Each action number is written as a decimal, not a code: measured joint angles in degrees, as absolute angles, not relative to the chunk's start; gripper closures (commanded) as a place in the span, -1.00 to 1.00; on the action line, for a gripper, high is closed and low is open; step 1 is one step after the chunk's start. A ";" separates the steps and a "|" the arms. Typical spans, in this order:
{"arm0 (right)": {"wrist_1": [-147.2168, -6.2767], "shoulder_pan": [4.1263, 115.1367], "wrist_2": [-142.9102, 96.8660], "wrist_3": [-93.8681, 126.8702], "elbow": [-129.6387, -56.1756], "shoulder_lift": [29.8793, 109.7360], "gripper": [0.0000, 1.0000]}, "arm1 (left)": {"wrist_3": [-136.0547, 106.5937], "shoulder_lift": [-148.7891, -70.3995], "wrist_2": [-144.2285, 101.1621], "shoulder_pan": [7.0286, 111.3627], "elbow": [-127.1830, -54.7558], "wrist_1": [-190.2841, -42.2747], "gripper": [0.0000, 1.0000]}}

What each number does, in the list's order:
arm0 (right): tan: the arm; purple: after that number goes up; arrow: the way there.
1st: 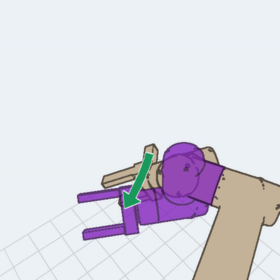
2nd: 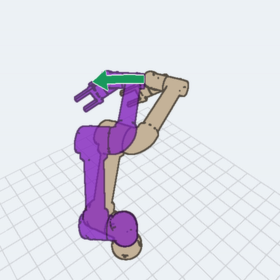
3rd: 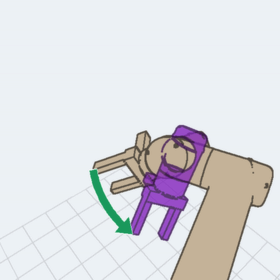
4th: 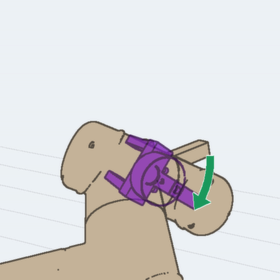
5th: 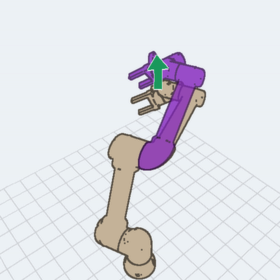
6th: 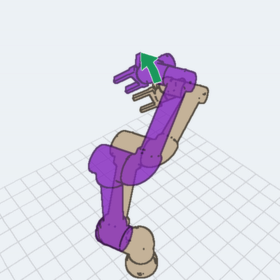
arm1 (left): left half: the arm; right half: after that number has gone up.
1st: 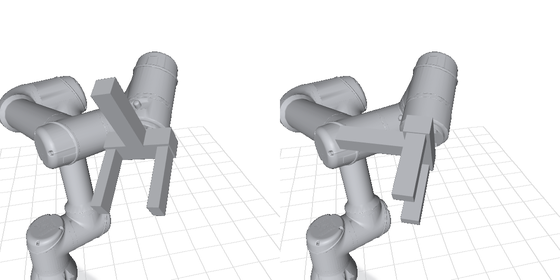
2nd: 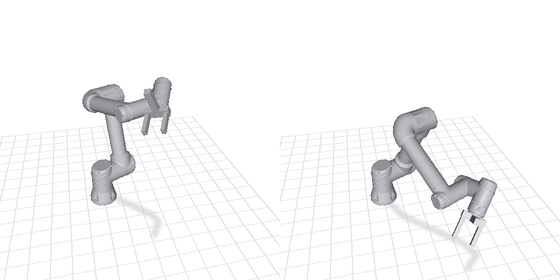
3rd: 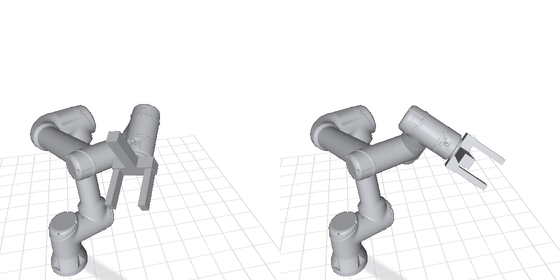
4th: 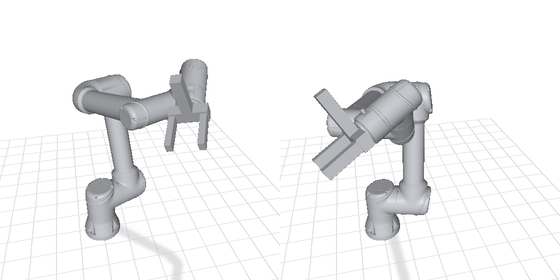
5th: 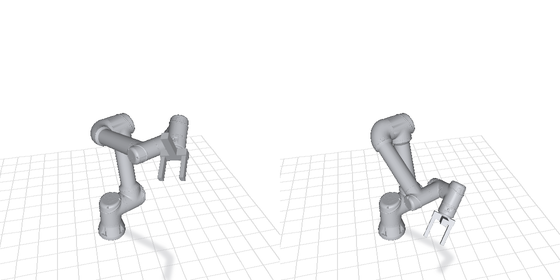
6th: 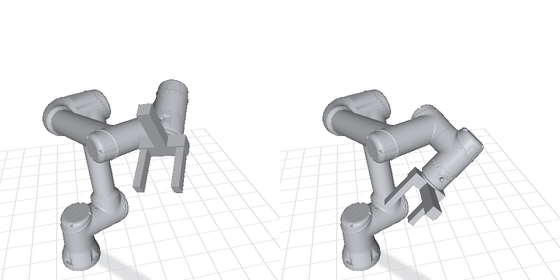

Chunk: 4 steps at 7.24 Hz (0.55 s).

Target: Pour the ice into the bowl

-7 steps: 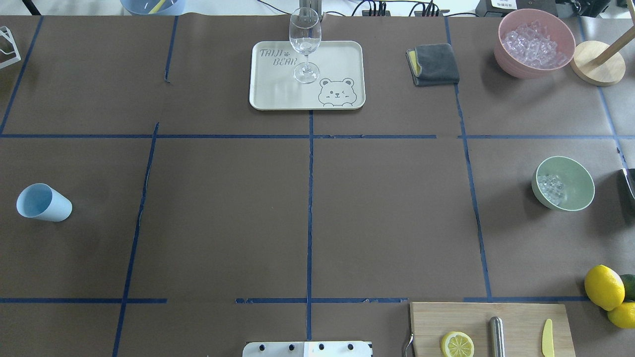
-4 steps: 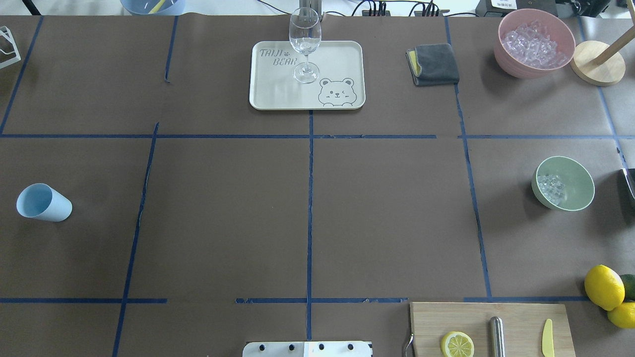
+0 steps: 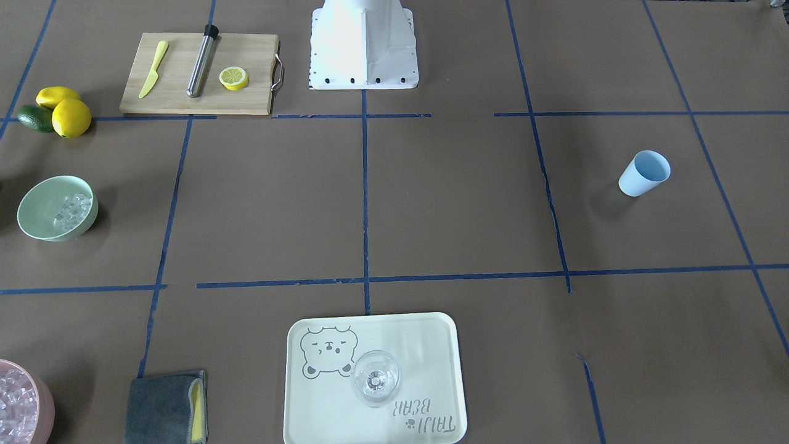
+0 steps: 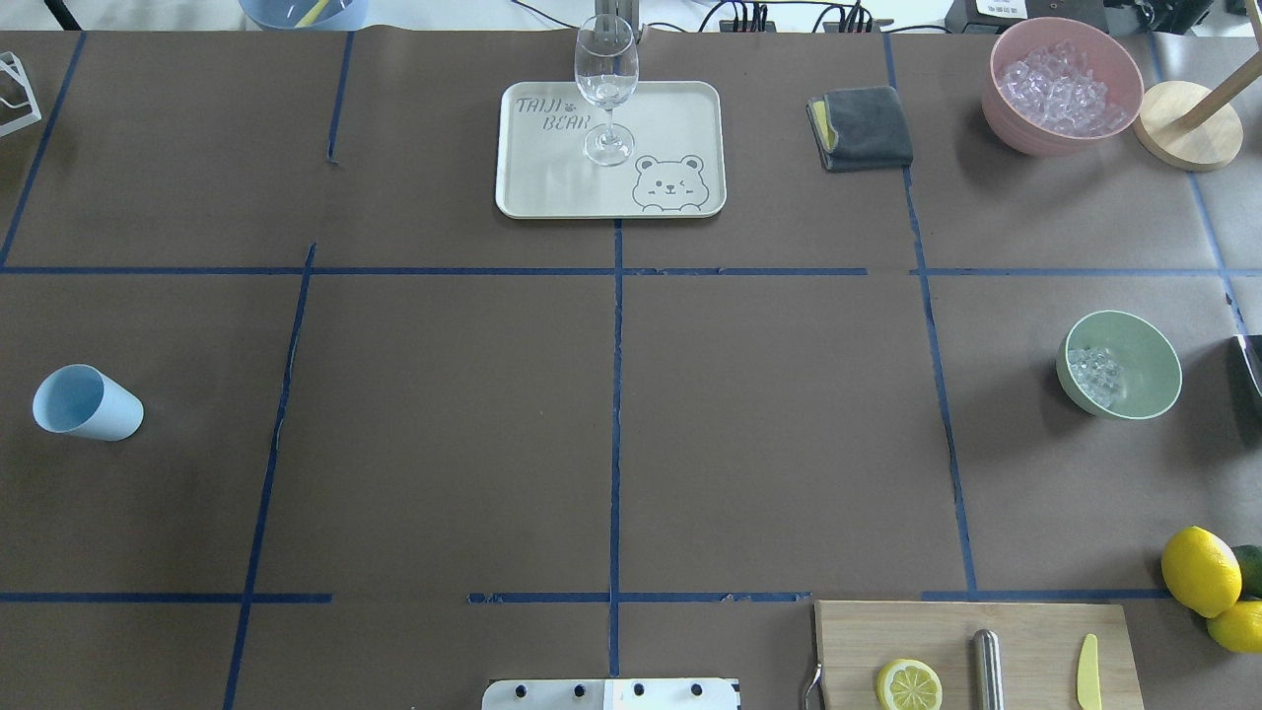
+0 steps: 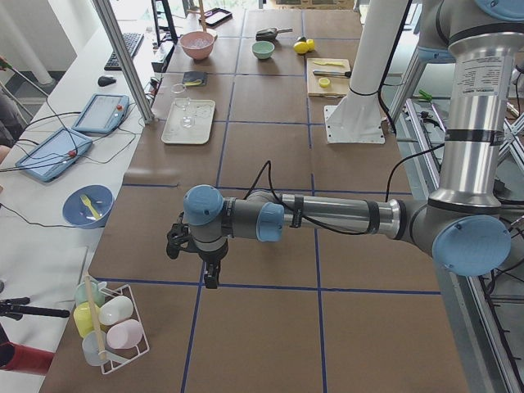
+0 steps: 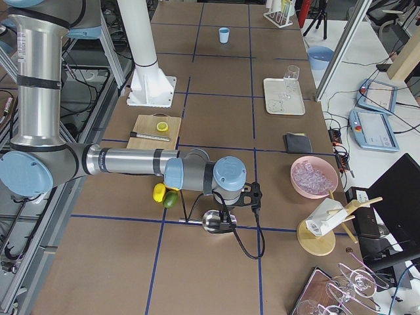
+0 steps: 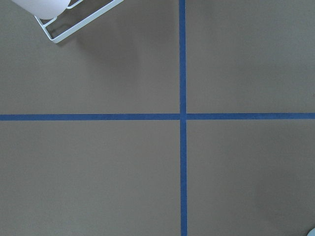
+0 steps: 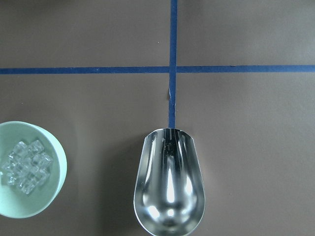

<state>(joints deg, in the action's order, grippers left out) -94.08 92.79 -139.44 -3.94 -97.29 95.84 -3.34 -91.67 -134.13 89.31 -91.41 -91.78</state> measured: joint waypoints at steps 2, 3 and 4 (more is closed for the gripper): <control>-94.05 92.80 -139.12 -3.75 -97.45 95.87 -1.00 | -3.34 -91.67 -134.12 89.30 -91.34 -91.84 -1.00; -94.04 92.76 -139.05 -3.64 -97.45 95.81 -1.00 | -3.34 -91.67 -134.14 89.30 -91.27 -91.86 -1.00; -94.04 92.74 -139.00 -3.57 -97.42 95.70 -1.00 | -3.34 -91.68 -134.16 89.30 -91.18 -91.90 -1.00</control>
<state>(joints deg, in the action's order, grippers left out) -94.04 92.74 -139.00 -3.57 -97.42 95.70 -3.34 -91.68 -134.16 89.30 -91.18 -91.90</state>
